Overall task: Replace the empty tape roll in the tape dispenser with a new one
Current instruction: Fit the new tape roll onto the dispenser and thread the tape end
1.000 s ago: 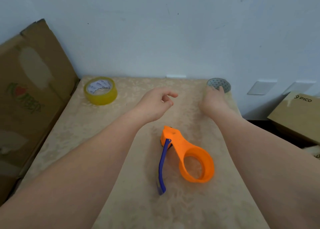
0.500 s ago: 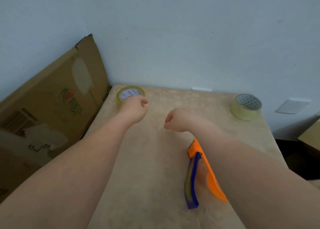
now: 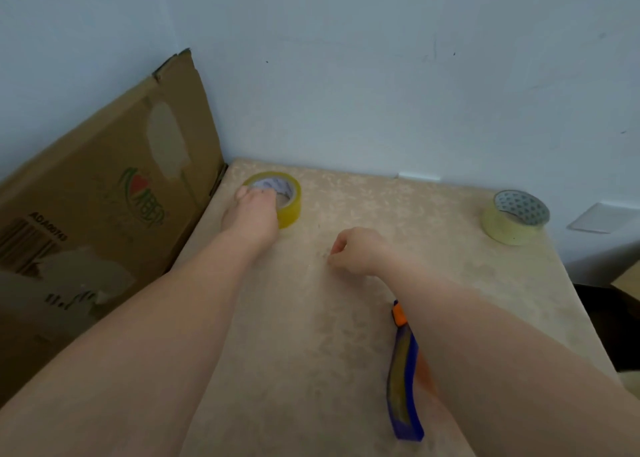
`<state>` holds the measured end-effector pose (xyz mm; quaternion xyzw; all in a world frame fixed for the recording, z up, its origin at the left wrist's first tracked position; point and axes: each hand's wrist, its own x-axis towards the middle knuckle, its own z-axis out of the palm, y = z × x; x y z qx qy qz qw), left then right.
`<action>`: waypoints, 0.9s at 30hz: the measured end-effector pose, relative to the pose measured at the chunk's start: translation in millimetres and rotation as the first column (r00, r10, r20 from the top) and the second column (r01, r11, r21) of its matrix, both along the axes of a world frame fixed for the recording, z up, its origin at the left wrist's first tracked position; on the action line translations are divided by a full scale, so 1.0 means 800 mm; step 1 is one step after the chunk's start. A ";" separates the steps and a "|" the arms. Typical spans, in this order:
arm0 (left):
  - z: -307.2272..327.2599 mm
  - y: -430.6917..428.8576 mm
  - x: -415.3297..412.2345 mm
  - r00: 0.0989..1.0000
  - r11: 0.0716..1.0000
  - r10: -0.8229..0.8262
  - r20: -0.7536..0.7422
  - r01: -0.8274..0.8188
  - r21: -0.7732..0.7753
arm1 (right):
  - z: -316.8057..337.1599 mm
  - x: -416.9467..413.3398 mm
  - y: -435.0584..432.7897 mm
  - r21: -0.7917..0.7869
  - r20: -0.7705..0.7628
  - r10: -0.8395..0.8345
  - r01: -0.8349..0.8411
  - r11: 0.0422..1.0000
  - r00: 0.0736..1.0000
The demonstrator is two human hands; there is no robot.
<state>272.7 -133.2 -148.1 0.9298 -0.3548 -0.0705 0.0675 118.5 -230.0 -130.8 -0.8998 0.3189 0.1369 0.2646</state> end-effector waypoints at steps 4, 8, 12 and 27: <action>0.012 0.001 -0.014 0.998 0.992 -0.052 -0.028 0.055 0.113 | 0.008 -0.007 0.002 0.033 0.014 -0.023 0.022 0.999 1.000; 0.018 0.012 -0.028 0.999 0.999 0.007 -0.042 -0.009 -0.036 | 0.018 -0.015 0.004 0.170 0.190 -0.186 0.154 0.973 0.964; 0.034 0.017 -0.055 0.989 0.920 0.033 -0.145 -0.087 -0.382 | 0.035 -0.027 0.017 0.310 0.335 -0.340 0.238 0.921 0.879; 0.116 0.095 -0.240 0.403 0.581 -0.390 -0.828 -0.590 -0.561 | 0.060 -0.147 0.077 0.812 0.329 -0.848 0.333 0.478 0.416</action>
